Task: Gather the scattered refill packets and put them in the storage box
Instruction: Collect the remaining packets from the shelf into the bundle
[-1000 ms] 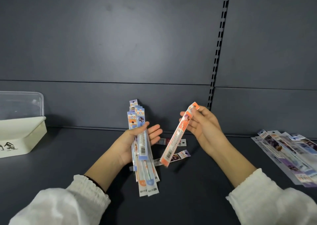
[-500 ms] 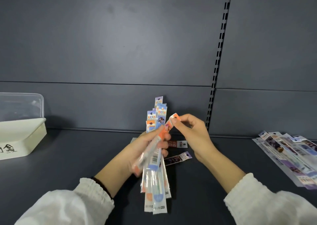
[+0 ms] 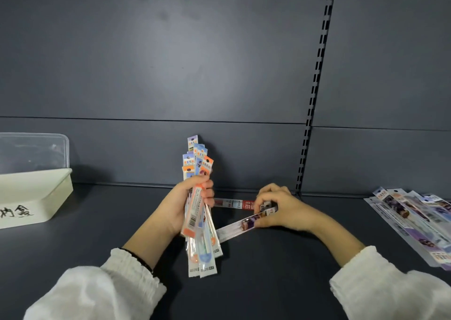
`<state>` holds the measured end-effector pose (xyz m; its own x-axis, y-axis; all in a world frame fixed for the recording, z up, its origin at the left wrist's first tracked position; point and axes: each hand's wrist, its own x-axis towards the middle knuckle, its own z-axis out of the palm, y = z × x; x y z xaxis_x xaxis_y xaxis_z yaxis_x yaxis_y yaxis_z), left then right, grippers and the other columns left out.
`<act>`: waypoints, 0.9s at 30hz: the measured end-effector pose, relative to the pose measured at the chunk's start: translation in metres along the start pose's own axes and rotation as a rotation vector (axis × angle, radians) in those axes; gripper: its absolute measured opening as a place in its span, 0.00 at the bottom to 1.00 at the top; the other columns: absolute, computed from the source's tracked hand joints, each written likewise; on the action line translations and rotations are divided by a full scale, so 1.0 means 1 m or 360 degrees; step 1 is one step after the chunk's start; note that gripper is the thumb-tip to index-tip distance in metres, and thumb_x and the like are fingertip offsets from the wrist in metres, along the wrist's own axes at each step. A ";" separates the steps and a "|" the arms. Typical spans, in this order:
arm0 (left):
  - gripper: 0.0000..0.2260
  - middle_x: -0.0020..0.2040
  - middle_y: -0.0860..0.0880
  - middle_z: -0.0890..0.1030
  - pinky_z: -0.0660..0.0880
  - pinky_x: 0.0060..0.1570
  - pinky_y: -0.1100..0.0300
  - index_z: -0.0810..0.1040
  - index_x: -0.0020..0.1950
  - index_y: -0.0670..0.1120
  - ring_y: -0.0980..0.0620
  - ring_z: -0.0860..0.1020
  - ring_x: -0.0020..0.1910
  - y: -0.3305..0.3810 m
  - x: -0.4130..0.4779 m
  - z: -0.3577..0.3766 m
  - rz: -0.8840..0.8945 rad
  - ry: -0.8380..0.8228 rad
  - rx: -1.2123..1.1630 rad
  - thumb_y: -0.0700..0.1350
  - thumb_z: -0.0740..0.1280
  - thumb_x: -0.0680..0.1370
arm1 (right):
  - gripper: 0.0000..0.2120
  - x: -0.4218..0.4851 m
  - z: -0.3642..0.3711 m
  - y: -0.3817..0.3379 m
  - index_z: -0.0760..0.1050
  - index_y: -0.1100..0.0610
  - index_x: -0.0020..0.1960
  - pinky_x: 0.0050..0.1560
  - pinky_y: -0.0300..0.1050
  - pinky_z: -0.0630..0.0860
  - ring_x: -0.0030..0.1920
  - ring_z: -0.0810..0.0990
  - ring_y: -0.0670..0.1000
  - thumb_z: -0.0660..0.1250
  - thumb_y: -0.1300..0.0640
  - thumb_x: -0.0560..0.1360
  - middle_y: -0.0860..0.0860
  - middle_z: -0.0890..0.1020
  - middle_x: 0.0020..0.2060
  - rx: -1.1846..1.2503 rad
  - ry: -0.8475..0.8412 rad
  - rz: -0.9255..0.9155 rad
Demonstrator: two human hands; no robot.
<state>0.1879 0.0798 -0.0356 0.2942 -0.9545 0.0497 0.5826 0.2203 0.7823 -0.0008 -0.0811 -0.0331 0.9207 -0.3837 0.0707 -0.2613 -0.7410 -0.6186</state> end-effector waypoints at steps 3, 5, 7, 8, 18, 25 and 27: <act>0.09 0.36 0.47 0.78 0.76 0.30 0.62 0.76 0.55 0.42 0.54 0.76 0.30 -0.005 -0.002 0.008 -0.0003 0.0118 0.0084 0.39 0.66 0.75 | 0.06 -0.002 -0.007 -0.002 0.80 0.55 0.43 0.58 0.48 0.74 0.51 0.78 0.48 0.75 0.62 0.69 0.57 0.81 0.50 0.0379 0.0042 -0.0055; 0.12 0.38 0.46 0.78 0.77 0.31 0.62 0.75 0.59 0.40 0.53 0.77 0.31 -0.007 -0.001 0.012 -0.0071 0.0120 0.0173 0.38 0.66 0.75 | 0.08 -0.004 -0.013 -0.003 0.80 0.58 0.44 0.50 0.45 0.77 0.46 0.80 0.50 0.72 0.68 0.69 0.60 0.83 0.46 0.0685 0.0138 -0.0091; 0.13 0.36 0.46 0.77 0.76 0.31 0.62 0.76 0.57 0.39 0.53 0.75 0.32 -0.008 -0.002 0.014 -0.0149 0.0095 0.0299 0.36 0.68 0.73 | 0.09 -0.005 -0.020 -0.004 0.80 0.57 0.43 0.43 0.40 0.76 0.41 0.80 0.49 0.73 0.69 0.69 0.56 0.83 0.41 0.0995 0.0244 -0.0105; 0.14 0.35 0.46 0.76 0.75 0.30 0.63 0.76 0.56 0.39 0.53 0.74 0.31 -0.009 -0.002 0.016 -0.0179 0.0091 0.0336 0.36 0.69 0.71 | 0.08 -0.006 -0.023 -0.005 0.81 0.56 0.42 0.40 0.39 0.75 0.38 0.80 0.49 0.73 0.67 0.68 0.54 0.83 0.38 0.1145 0.0280 -0.0111; 0.19 0.38 0.48 0.75 0.75 0.35 0.63 0.82 0.49 0.45 0.53 0.73 0.35 -0.013 -0.005 0.032 -0.0415 0.0065 0.0467 0.59 0.68 0.69 | 0.08 -0.002 -0.018 -0.020 0.82 0.61 0.47 0.31 0.36 0.72 0.31 0.75 0.47 0.73 0.67 0.68 0.53 0.83 0.35 0.1366 -0.0108 -0.0099; 0.18 0.38 0.46 0.78 0.75 0.34 0.61 0.76 0.50 0.44 0.52 0.77 0.36 -0.021 -0.005 0.029 -0.0418 -0.0232 0.0708 0.44 0.77 0.64 | 0.21 0.006 -0.011 -0.026 0.74 0.52 0.62 0.35 0.39 0.70 0.35 0.76 0.46 0.72 0.65 0.71 0.54 0.84 0.43 0.1362 0.0219 -0.0003; 0.14 0.39 0.46 0.78 0.75 0.33 0.61 0.75 0.50 0.43 0.51 0.77 0.35 -0.021 -0.004 0.030 -0.0414 -0.0244 0.0623 0.40 0.74 0.66 | 0.19 0.010 -0.009 -0.022 0.74 0.52 0.62 0.34 0.40 0.70 0.35 0.75 0.46 0.71 0.60 0.73 0.53 0.83 0.41 0.1355 0.0361 0.0071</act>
<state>0.1516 0.0727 -0.0336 0.0448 -0.9929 -0.1104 0.2849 -0.0932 0.9540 0.0112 -0.0733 -0.0112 0.8116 -0.5695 0.1301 0.0920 -0.0953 -0.9912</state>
